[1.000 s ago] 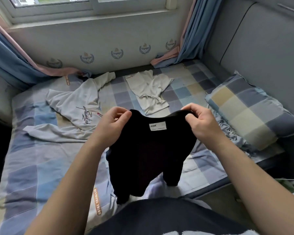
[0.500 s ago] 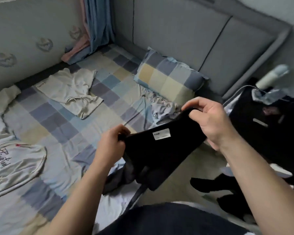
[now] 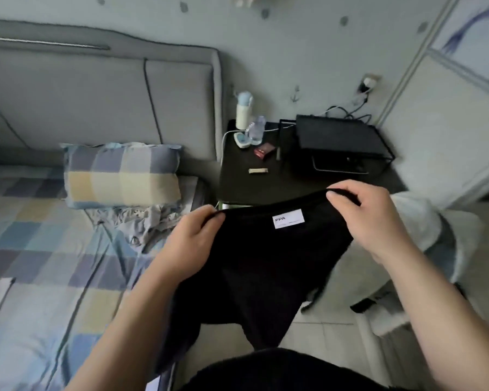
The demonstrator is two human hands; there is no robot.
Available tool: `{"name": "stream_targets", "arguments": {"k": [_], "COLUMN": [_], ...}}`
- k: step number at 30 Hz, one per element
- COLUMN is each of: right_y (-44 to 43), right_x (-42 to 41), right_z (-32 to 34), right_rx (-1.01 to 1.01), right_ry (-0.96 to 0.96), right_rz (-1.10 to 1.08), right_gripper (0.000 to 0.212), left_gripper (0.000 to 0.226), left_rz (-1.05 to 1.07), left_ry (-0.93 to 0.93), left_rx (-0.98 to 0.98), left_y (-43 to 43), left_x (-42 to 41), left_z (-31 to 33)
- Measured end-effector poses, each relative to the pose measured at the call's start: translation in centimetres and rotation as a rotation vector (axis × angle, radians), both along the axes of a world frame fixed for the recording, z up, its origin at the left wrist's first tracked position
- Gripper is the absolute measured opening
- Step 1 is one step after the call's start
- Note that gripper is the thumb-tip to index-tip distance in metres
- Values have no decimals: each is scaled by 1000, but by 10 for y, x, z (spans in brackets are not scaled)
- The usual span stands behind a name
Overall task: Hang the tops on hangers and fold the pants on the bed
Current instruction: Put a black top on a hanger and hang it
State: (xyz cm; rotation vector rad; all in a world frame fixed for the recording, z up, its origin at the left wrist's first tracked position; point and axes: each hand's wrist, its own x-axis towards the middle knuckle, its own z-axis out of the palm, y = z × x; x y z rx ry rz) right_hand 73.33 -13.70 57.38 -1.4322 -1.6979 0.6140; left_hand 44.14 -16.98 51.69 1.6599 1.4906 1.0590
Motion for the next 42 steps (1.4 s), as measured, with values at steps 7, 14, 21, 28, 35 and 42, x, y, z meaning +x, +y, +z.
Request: {"name": "stream_targets", "arguments": {"k": [7, 14, 21, 28, 35, 42], "right_y": [-21, -41, -62, -88, -111, -116], "right_x": [191, 329, 437, 523, 591, 637], "right_z": [40, 124, 239, 348, 444, 510], "right_rx": [162, 392, 632, 700, 636, 266], "right_ry": [83, 142, -27, -234, -511, -992], "right_rz": [-246, -517, -823, -1067, -1344, -1729], "right_gripper": [17, 13, 18, 19, 23, 15], "left_gripper": [30, 35, 39, 45, 43, 42], "left_rz": [-301, -545, -741, -901, -978, -988], "left_ry": [-199, -313, -506, -585, -591, -489], "left_rx": [165, 258, 378, 513, 657, 809], "left_y": [40, 73, 102, 112, 103, 105], "left_x": [218, 393, 542, 683, 795, 879], "left_z": [58, 152, 264, 384, 491, 570]}}
